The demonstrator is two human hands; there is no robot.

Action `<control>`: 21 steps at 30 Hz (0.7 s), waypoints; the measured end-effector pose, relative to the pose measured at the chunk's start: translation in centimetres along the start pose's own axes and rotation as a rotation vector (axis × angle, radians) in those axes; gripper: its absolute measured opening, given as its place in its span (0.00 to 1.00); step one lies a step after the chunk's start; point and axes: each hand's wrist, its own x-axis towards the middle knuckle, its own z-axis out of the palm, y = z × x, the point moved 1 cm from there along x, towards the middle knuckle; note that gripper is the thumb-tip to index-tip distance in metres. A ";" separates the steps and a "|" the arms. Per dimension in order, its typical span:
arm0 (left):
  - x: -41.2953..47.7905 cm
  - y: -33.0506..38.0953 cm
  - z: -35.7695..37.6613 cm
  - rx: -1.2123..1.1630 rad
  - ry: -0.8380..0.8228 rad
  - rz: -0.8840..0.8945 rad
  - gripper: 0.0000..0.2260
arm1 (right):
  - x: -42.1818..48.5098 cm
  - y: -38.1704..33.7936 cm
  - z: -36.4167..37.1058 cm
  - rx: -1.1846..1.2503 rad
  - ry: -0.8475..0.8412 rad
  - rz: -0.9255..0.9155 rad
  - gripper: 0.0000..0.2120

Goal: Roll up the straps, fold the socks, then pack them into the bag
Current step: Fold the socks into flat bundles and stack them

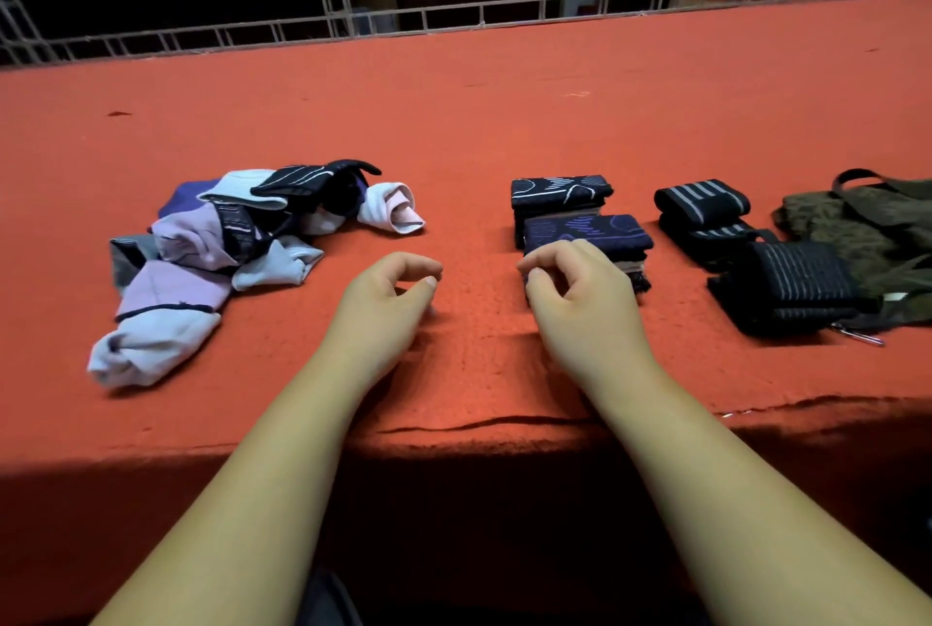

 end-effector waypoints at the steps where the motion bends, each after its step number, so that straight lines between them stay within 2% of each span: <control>1: -0.2 -0.4 -0.9 0.014 0.013 -0.001 0.08 | -0.1 -0.4 0.8 0.012 -0.024 -0.012 0.09; 12: -0.8 -4.1 -8.1 0.116 0.157 -0.080 0.09 | -0.1 -3.4 8.2 0.061 -0.237 -0.048 0.10; 21: 0.2 -6.2 -10.2 0.370 0.154 -0.086 0.07 | -0.1 -2.7 11.0 0.018 -0.347 0.014 0.10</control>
